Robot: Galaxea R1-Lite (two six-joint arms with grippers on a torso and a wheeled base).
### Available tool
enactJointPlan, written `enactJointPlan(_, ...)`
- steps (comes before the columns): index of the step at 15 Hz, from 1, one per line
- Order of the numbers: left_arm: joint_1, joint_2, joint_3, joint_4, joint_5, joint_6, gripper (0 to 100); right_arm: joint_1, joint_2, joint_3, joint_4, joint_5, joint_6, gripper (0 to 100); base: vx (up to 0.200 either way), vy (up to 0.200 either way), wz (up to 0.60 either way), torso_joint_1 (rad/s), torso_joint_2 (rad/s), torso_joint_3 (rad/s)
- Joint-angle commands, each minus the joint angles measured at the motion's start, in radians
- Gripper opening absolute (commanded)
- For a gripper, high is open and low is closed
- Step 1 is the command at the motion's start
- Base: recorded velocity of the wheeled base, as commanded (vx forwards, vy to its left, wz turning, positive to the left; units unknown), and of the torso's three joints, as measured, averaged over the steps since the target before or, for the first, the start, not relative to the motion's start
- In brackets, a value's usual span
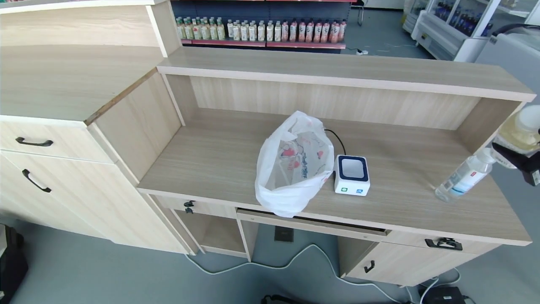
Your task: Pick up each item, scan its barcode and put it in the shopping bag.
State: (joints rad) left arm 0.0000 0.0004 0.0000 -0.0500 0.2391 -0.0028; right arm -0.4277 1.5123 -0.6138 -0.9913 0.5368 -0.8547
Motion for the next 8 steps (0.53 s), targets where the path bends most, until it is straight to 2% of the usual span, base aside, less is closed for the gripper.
enactJointPlan(1,0.0,0.0,0.0,-0.001,0.002,0.0,100,0.061,0.063,-0.006,-0.072,0.002,-0.01,0,0.0,0.0,0.6,0.002,0.0,0.007)
enactJointPlan(3,-0.002,0.0,0.0,-0.001,0.0,0.0,100,0.142,0.135,-0.021,-0.158,0.009,-0.01,0,0.0,0.0,0.0,0.0,0.0,0.0)
enactJointPlan(5,0.0,0.0,0.0,-0.001,0.002,0.0,100,0.185,0.22,-0.04,-0.225,0.009,-0.014,0,0.0,0.0,0.0,0.0,0.0,0.0)
enactJointPlan(8,0.0,0.0,0.0,-0.001,0.0,0.0,100,0.208,0.347,-0.043,-0.357,0.035,0.008,0,0.0,0.0,0.0,0.0,0.0,0.0)
